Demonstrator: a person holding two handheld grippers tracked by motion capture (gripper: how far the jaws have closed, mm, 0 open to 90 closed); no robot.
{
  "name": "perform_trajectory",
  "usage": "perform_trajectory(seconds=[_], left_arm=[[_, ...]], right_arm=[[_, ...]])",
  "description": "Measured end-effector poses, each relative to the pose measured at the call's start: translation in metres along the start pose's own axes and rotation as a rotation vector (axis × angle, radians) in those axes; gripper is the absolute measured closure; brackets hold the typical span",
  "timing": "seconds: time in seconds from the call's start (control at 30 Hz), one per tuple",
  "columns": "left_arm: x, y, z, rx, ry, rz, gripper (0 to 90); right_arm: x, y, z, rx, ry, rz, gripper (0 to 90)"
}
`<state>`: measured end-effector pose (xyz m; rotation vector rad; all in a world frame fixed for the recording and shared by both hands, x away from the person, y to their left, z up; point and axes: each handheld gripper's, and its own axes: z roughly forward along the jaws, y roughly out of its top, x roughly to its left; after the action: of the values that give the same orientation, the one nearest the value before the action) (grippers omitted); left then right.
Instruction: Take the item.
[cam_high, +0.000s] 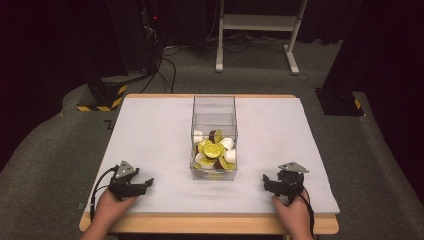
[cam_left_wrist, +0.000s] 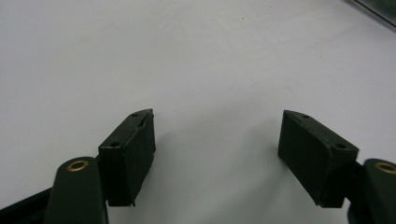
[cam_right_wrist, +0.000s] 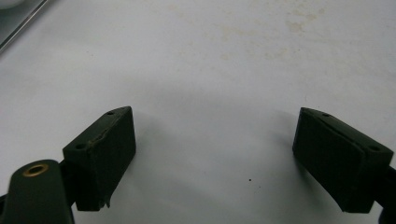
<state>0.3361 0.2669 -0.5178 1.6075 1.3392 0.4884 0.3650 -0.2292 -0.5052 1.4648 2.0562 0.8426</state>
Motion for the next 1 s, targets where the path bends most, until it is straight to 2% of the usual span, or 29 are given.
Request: perform_trajectory(seconds=[0.73,1.0], left_arm=[[-0.0011,0.0004,0.0005,-0.002,0.01,-0.001,27.5],[-0.002,0.0019,-0.0001,0.0,0.019,-0.006,30.2]], right_arm=[[-0.0002,0.0,0.0,0.001,0.006,0.006,13.0],[-0.0003,0.0,0.0,0.001,0.007,0.007,13.0]])
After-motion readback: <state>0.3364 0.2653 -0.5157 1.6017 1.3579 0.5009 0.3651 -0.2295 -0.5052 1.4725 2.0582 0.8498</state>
